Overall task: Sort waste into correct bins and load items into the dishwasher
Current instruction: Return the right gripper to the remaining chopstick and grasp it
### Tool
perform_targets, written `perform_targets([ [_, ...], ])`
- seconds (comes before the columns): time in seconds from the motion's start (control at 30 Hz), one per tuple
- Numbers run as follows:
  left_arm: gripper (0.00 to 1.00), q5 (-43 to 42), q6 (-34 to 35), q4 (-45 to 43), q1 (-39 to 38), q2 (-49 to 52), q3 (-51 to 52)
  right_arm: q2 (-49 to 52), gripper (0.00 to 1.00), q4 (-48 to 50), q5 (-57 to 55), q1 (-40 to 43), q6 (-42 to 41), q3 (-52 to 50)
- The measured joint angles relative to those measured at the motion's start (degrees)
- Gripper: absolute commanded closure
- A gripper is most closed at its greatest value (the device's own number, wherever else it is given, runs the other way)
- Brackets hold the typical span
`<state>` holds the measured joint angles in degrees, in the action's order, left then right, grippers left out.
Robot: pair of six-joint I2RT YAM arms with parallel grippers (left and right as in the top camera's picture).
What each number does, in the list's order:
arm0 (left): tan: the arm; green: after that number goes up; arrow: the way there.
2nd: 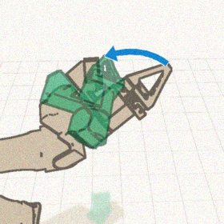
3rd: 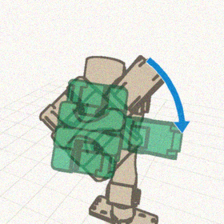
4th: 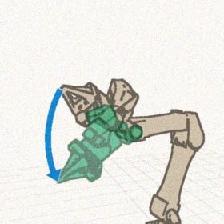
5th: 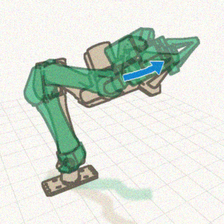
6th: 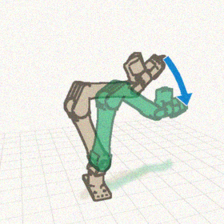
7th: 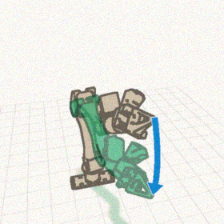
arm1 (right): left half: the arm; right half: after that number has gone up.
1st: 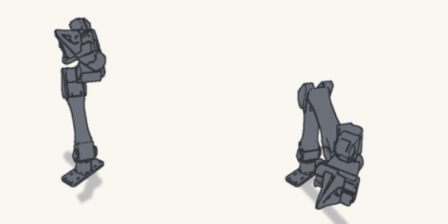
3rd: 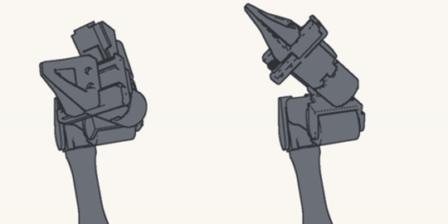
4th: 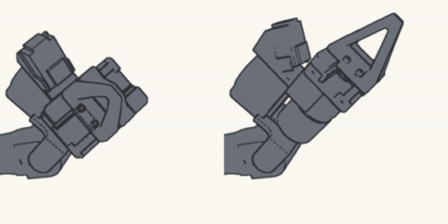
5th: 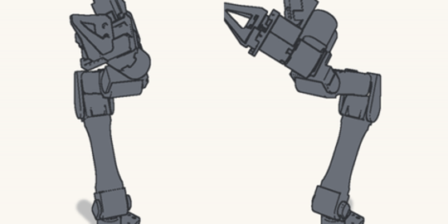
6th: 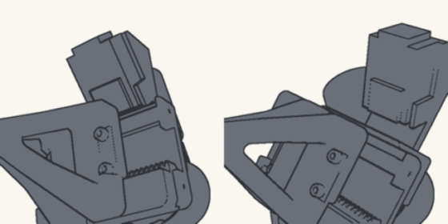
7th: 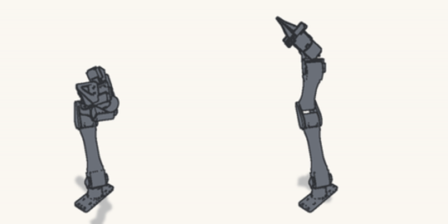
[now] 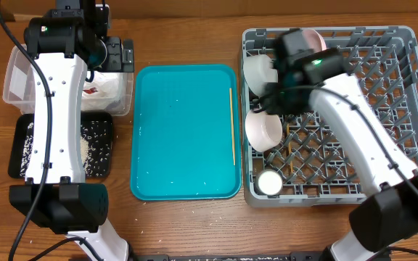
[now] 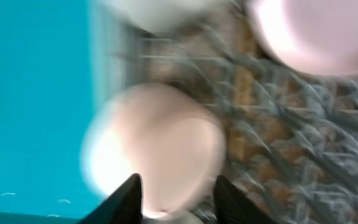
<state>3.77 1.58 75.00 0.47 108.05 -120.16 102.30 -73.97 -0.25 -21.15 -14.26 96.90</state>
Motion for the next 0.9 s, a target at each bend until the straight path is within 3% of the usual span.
perform_targets([
  [0.27, 0.0, 0.0, 0.0, 0.0, 0.0, 0.0, 0.0, 3.6, 0.5, 13.3, 0.7, -17.3, -6.3, 1.7],
  [0.57, 0.0, 0.0, 0.0, 0.0, 0.0, 0.0, 0.0, 22.5, 0.5, 13.3, -7.4, -17.9, -8.0, 3.3],
  [0.9, 0.0, 0.0, 0.0, 0.0, 0.0, 0.0, 0.0, 27.0, 0.46, 13.7, -12.2, -17.8, -8.0, 3.9],
])
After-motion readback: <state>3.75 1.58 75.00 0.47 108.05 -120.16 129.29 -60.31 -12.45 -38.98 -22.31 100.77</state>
